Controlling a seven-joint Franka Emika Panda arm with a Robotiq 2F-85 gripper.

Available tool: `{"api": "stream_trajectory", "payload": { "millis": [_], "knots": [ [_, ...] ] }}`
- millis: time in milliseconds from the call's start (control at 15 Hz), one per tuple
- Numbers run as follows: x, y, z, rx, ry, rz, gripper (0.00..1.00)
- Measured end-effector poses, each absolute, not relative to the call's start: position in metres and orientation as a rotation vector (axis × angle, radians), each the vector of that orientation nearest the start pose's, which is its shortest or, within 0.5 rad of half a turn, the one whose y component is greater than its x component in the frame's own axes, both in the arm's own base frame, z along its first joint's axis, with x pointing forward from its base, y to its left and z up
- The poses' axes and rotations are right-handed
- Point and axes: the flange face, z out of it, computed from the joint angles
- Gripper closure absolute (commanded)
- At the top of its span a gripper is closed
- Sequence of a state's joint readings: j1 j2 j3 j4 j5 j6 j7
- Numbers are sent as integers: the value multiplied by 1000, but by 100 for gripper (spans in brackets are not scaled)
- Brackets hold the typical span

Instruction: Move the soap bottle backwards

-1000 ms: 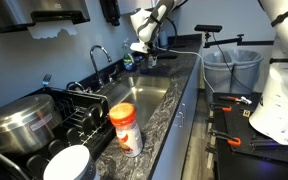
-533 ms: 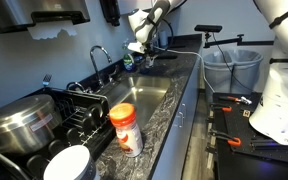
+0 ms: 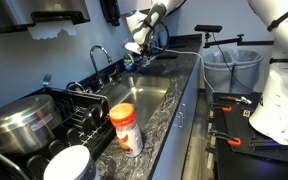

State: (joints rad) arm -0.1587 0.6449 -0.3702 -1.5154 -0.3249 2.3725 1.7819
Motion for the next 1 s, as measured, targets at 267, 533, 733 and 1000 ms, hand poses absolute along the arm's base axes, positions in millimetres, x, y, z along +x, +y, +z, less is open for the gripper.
{"api": "stream_trajectory", "payload": {
  "millis": [267, 533, 733, 1000],
  "knots": [
    [665, -336, 327, -1749, 2778, -831, 83],
    [680, -337, 318, -1775, 2786, -855, 83],
    [690, -335, 315, -1807, 2795, -866, 83],
    [698, -336, 320, -1867, 2781, -882, 83]
  ]
}}
